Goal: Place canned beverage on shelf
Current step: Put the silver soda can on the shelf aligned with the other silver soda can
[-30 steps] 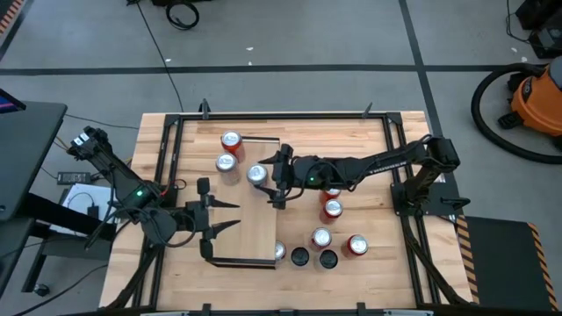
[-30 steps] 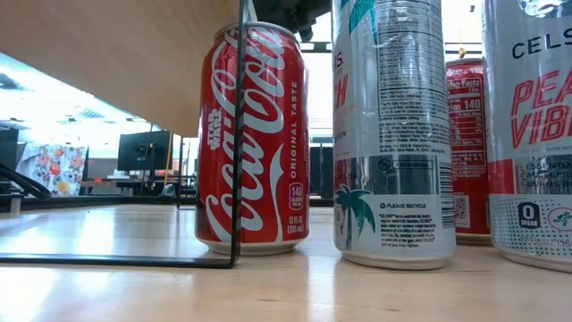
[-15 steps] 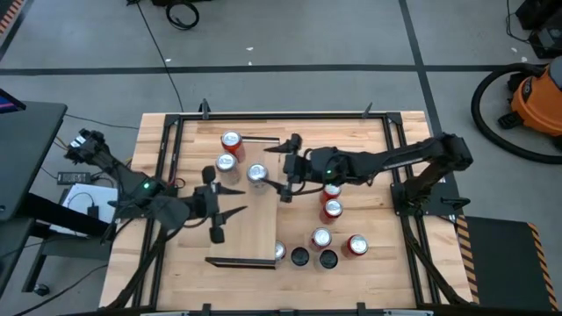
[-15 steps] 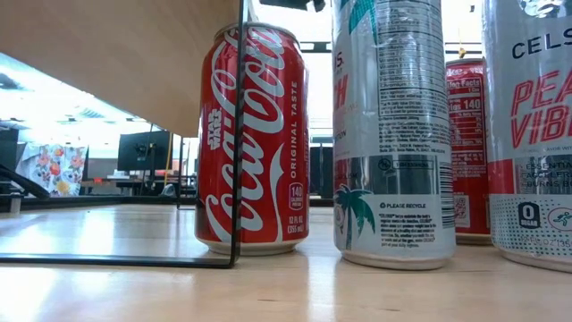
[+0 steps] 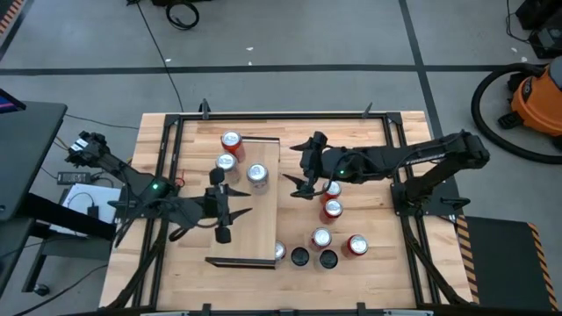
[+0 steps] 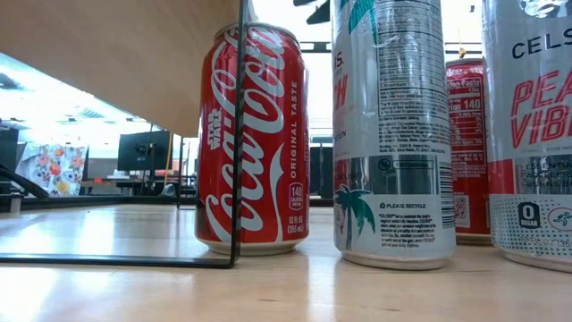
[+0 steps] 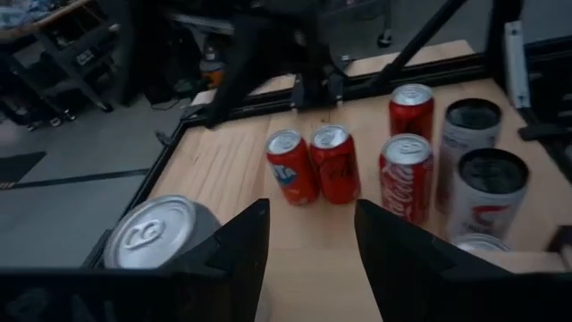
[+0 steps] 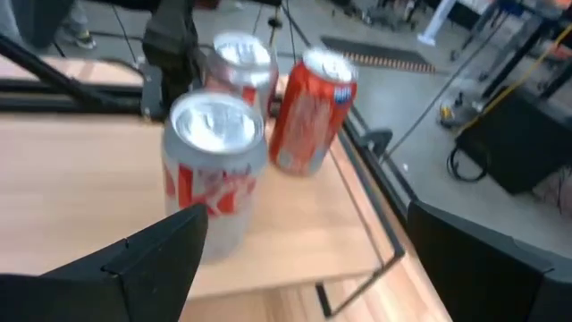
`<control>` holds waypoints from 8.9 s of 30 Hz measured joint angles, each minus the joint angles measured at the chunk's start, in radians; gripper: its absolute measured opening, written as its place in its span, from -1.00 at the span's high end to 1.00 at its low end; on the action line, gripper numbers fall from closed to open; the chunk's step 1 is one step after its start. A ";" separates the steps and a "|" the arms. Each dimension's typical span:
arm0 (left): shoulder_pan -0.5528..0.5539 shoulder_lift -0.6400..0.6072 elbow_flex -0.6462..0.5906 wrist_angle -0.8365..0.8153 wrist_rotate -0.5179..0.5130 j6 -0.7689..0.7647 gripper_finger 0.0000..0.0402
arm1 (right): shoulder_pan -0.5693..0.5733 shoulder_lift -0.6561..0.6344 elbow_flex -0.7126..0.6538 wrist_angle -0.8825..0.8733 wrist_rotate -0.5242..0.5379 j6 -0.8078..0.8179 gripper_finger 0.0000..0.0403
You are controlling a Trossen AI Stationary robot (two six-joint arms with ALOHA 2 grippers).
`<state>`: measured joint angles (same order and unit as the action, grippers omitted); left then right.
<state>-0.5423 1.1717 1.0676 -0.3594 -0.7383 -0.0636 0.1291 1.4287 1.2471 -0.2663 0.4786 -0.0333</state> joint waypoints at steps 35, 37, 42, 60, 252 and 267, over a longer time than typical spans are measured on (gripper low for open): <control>0.238 0.001 0.001 -0.043 -0.011 0.188 0.12 | -0.139 0.058 -0.371 0.713 -0.388 -0.049 -0.95; 0.238 0.001 0.001 -0.047 -0.012 0.187 0.12 | -0.139 0.086 -0.372 0.730 -0.381 -0.048 -0.95; 0.238 0.001 0.001 -0.076 -0.027 0.181 0.12 | -0.140 0.134 -0.372 0.786 -0.357 -0.047 -0.95; 0.254 0.000 0.002 -0.086 -0.030 0.188 0.12 | -0.099 0.141 -0.372 0.811 -0.454 -0.010 -0.94; 0.474 0.371 0.567 -0.744 0.433 0.110 -0.48 | -0.025 0.071 -0.353 0.570 -0.262 -0.069 -0.67; 0.492 0.369 0.566 -0.759 0.475 0.472 -0.49 | -0.024 0.071 -0.353 0.636 -0.263 0.003 -0.66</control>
<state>-0.0503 1.5402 1.6337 -1.1179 -0.2631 0.4085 0.1048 1.4998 0.8936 0.3700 0.2153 -0.0300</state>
